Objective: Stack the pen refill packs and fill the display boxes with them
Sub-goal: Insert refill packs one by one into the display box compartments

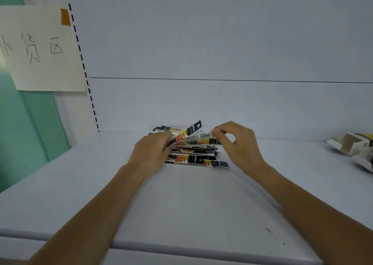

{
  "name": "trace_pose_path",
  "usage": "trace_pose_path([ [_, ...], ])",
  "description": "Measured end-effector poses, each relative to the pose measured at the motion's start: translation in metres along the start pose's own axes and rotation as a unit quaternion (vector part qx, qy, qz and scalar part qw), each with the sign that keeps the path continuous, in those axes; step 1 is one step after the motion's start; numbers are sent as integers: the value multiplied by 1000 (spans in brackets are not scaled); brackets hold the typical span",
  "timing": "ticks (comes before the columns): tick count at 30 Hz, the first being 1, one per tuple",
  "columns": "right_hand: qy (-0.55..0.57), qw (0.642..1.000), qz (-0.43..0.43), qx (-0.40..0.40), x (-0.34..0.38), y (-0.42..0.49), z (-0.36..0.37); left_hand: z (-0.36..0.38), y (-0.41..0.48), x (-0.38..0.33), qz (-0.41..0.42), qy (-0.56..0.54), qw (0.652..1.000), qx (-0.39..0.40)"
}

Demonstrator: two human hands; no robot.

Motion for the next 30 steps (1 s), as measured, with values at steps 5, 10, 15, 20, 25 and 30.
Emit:
trace_pose_path([
  [5, 100, 973, 140, -154, -26, 17, -45, -14, -4, -3, -94, -12, 994, -52],
  [10, 72, 978, 99, -168, -9, 24, -54, -1, 1, -6, -279, -514, 811, 7],
  [15, -29, 988, -143, -49, 44, 7, -14, 2, 7, -36, -328, -755, 565, 56],
  [20, -135, 958, -235, 96, 46, -31, 21, 5, 4, -46, -309, -770, 553, 73],
  [25, 7, 995, -93, 43, 49, -20, 3, 4, 4, -40, -296, -717, 630, 36],
  [30, 179, 981, 69, -18, 56, 15, -22, -11, 5, -54, -184, -596, 781, 2],
])
Point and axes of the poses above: each hand's wrist, its own y-axis towards the middle knuckle, its own z-axis out of the palm, x = y × z, the point moved 5 cm from there along y, towards the middle knuckle, and after that the axes turned 2 degrees about z, right-handed, at the moved point
